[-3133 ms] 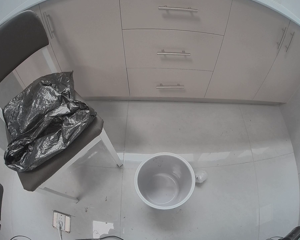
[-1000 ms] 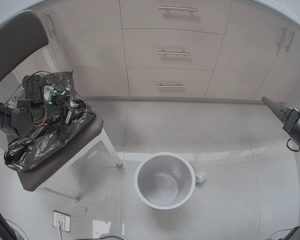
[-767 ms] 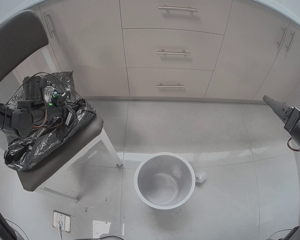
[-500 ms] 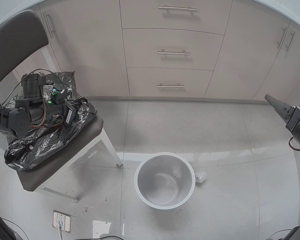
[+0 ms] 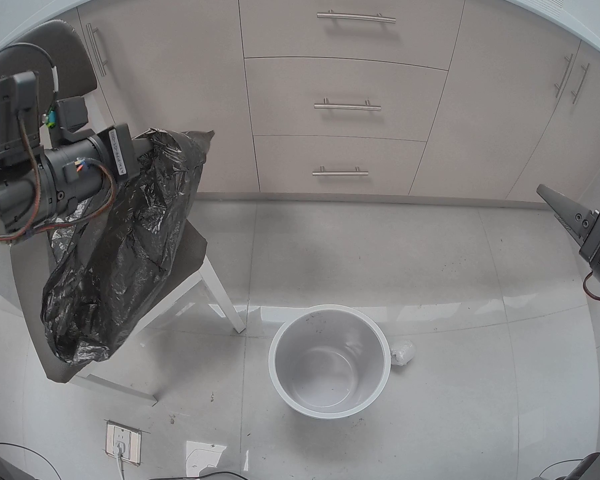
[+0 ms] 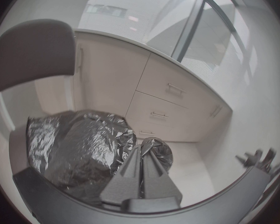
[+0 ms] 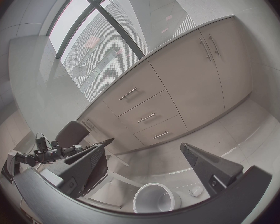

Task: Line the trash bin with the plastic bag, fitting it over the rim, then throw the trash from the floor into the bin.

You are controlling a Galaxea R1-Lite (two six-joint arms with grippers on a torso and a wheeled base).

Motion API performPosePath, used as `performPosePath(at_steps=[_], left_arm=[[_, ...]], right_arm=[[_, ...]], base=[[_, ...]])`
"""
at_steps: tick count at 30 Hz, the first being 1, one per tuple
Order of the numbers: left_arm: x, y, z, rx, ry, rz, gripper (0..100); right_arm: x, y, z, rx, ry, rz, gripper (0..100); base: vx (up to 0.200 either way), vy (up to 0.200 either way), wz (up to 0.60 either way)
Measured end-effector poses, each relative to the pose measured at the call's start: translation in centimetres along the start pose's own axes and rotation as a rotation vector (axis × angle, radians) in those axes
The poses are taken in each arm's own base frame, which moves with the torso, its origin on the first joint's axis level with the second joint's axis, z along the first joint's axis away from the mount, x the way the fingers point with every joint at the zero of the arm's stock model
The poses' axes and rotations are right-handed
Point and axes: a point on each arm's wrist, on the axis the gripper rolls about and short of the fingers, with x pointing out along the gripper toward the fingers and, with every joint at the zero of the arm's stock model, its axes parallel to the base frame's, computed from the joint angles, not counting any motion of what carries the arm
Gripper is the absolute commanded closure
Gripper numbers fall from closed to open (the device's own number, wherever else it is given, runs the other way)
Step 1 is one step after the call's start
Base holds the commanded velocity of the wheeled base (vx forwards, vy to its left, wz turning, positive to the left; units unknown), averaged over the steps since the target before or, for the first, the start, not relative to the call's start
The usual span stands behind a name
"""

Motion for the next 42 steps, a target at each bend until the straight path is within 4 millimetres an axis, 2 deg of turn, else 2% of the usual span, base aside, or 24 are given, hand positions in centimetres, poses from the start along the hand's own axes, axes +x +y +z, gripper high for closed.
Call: performPosePath(at_steps=[5,11,14,20,24,31,42], left_arm=[[-3.4,-4.0,0.7,-0.178,0.035,-0.032,100],[-5.8,-9.0,1.0,-0.267,0.159,-0.183,100],[-5.8,-11.2,1.3,-0.286,0.184,-0.214,100],[-2.9,-14.9,0.9,-0.321,0.201,-0.186,100],[-1.5,-16.0,0.8,-0.334,0.201,-0.18,100],[0.6,-16.3,1.4,-0.399,0.171,-0.169,100],[0.8,-16.8,3.2,-0.448,0.15,-0.252,100]], right_arm=[[-0.1,0.2,-0.2,0.002,0.009,0.012,0],[-0.1,0.5,-0.9,0.008,0.044,0.037,0],[0.0,0.7,-1.4,0.011,0.068,0.052,0],[0.5,1.2,-2.8,0.016,0.131,0.085,0],[1.0,1.4,-4.1,0.019,0.193,0.102,0],[1.4,1.9,-5.8,0.013,0.275,0.132,0],[1.7,2.6,-9.4,-0.057,0.412,0.189,0]], base=[[0.0,0.0,0.0],[0.0,0.0,0.0],[0.0,0.0,0.0],[0.0,0.0,0.0],[0.0,0.0,0.0],[0.0,0.0,0.0],[0.0,0.0,0.0]])
